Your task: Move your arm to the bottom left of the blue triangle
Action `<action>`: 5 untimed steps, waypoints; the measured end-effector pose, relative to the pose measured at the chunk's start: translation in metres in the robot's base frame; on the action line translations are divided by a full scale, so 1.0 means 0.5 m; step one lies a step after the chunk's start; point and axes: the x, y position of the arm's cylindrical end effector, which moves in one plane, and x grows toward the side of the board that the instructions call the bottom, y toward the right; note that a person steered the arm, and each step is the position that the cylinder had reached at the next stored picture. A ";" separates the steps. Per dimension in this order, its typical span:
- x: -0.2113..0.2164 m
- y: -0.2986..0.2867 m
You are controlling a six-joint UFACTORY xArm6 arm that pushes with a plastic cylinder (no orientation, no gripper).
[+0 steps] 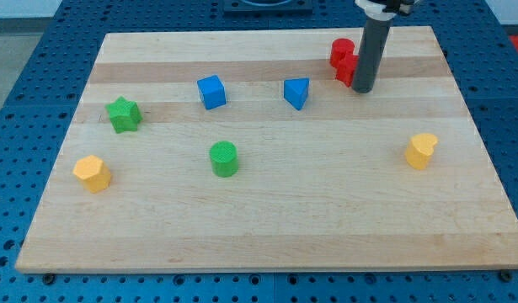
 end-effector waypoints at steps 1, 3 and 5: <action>0.004 0.000; 0.147 -0.049; 0.123 -0.215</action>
